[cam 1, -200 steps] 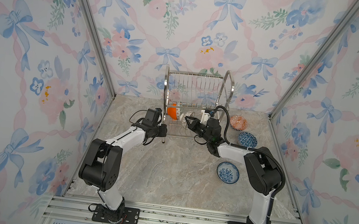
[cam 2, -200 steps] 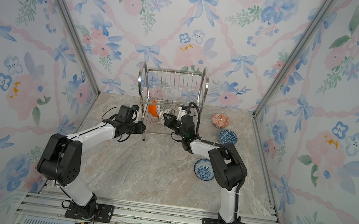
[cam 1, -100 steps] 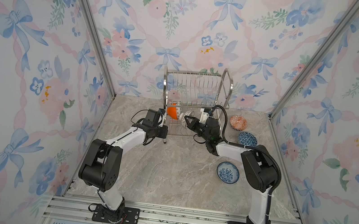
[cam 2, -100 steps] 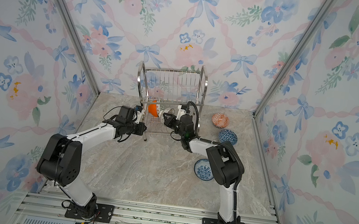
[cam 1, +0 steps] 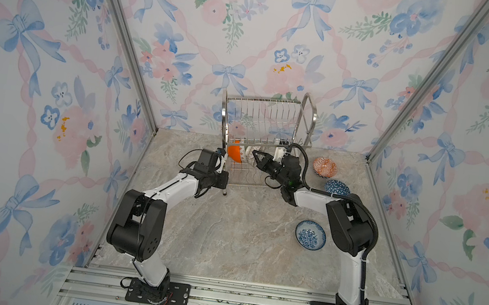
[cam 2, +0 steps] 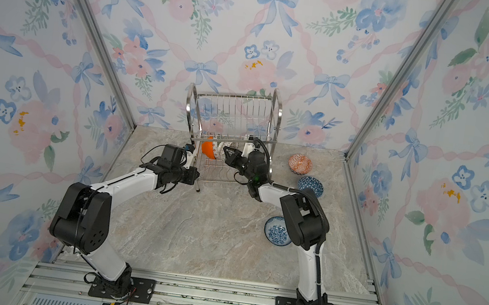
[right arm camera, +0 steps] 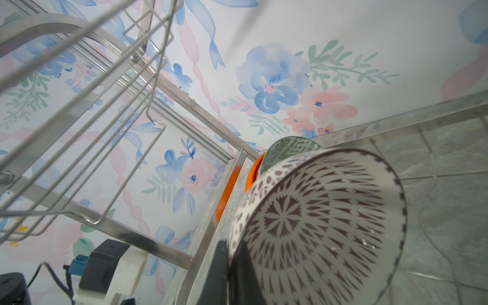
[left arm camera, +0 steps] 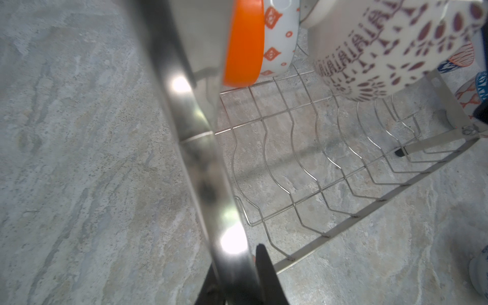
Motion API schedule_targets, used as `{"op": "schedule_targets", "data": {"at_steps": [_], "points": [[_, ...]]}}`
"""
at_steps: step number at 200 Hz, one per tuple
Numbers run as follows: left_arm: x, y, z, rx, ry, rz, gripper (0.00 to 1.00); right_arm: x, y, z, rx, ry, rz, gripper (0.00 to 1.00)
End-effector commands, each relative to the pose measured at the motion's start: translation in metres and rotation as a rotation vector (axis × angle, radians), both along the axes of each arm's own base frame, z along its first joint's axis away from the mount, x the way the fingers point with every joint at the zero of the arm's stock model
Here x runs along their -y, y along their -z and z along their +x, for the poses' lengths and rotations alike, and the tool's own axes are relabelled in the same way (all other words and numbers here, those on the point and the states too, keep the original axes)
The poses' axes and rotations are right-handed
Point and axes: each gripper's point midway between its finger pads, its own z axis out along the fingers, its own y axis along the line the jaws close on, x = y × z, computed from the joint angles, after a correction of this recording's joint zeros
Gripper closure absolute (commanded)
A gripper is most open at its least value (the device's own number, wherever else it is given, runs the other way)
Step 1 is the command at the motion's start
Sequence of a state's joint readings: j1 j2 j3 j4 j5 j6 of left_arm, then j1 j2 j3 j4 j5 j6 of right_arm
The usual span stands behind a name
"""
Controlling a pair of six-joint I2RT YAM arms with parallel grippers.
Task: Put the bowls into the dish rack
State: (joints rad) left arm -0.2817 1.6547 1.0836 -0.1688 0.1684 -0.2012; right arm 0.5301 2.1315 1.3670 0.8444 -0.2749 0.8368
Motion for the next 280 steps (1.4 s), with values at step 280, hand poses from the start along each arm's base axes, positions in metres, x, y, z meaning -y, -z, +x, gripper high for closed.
{"op": "schedule_targets", "data": {"at_steps": [280], "points": [[-0.001,0.061,-0.052,-0.311,0.039,0.008,1.0,-0.005,0.0,0.045,0.105,-0.21,0.102,1.0]]}}
